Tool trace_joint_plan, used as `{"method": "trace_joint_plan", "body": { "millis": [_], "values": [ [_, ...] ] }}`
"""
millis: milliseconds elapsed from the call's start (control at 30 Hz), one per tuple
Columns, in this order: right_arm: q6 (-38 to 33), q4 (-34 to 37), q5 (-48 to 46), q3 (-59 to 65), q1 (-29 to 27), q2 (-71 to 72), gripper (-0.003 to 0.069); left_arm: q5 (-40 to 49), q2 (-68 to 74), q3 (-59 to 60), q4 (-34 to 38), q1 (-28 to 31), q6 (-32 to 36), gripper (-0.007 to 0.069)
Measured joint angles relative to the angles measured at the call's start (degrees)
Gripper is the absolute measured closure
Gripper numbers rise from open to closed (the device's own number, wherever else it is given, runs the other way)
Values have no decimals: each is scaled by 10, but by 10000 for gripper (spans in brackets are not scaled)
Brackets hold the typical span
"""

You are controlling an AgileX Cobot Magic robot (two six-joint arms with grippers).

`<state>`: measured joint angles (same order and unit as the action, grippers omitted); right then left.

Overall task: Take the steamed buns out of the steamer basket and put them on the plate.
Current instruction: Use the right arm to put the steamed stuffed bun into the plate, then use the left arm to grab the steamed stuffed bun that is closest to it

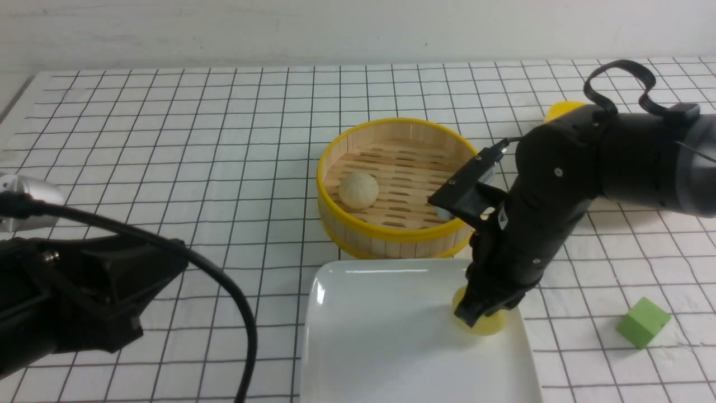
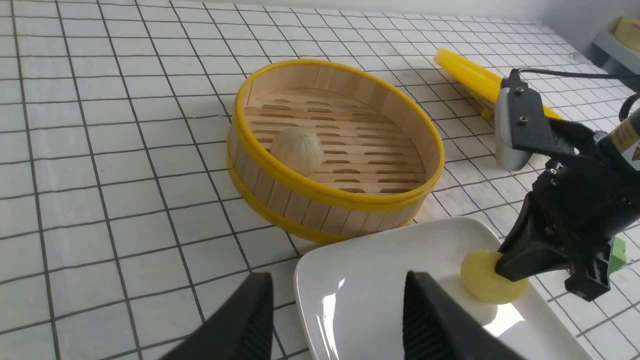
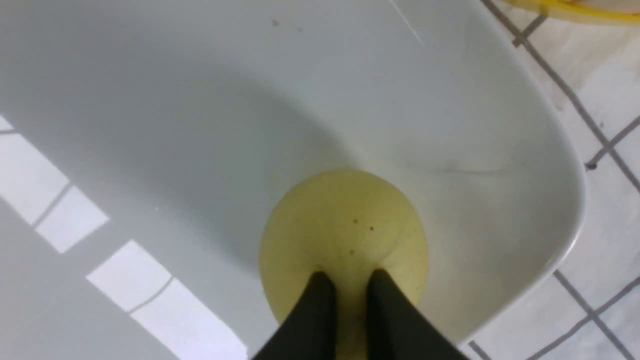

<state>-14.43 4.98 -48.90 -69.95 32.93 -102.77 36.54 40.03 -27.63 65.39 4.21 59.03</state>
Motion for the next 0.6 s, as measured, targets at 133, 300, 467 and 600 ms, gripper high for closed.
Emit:
{"method": "trace_joint_plan", "body": {
  "millis": [133, 300, 467, 600],
  "values": [
    [-5, -2, 17, 0, 0, 5, 340, 0, 0, 0, 0, 0, 0, 247],
    [1, -13, 26, -1, 0, 36, 135, 0, 0, 0, 1, 0, 0, 247],
    [42, -40, -15, -33, 0, 97, 100, 0, 0, 0, 19, 0, 3, 247],
    [75, -59, -26, -80, 0, 174, 125, -1, 3, 0, 30, 0, 26, 247]
  ]
}}
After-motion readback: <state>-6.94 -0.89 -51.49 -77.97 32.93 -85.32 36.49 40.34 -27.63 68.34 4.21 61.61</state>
